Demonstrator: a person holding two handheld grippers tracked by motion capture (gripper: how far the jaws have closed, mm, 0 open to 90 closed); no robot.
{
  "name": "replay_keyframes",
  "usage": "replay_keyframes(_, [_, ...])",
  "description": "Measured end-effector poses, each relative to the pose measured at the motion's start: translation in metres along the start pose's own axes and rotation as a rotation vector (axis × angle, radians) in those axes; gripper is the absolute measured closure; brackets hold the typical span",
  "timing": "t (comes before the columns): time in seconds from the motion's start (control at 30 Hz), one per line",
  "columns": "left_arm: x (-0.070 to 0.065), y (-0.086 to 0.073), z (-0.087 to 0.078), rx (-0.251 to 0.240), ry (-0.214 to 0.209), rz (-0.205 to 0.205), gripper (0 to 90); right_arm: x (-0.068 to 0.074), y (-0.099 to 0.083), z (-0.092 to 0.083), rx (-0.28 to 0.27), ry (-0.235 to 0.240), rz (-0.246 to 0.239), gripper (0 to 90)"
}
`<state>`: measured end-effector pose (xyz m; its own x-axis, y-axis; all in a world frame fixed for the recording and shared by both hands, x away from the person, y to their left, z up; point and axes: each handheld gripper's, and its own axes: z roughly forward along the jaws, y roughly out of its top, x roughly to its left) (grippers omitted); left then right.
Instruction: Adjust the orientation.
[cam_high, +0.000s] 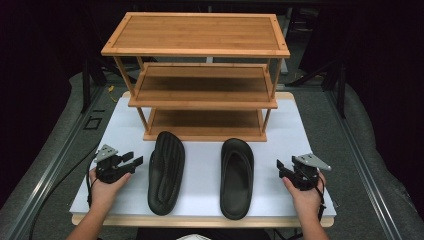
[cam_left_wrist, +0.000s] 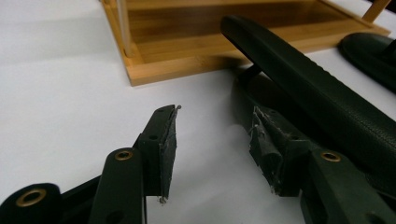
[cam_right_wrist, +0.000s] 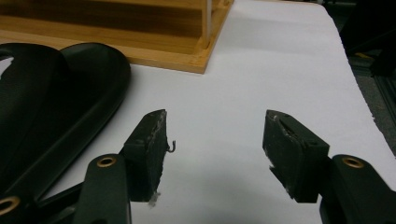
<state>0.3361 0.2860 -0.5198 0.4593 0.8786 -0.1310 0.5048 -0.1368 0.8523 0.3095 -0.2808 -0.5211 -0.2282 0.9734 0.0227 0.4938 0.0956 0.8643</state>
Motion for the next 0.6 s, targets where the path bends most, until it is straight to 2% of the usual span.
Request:
replay_keyframes(0.13, [-0.006,0.001,0.003,0.011,-0.006,0.016,49.8,-0.003,-0.001,-0.001,-0.003,-0.002,0.012,40.6])
replay_keyframes(0.17, [-0.007,0.001,0.003,0.014,-0.011,0.019,52.6,-0.003,-0.001,-0.003,-0.004,0.003,0.010,40.9])
replay_keyframes(0.33, [-0.012,0.000,0.006,0.034,-0.046,0.039,54.1,0.000,0.000,-0.005,-0.018,0.006,0.005,40.7])
replay_keyframes(0.5, [-0.013,0.000,0.006,0.030,-0.062,0.024,58.5,0.003,0.000,-0.006,-0.016,0.013,0.005,40.6])
replay_keyframes(0.6, [-0.014,0.001,0.005,0.029,-0.070,0.033,59.9,0.004,0.000,-0.005,-0.019,0.017,0.003,40.5])
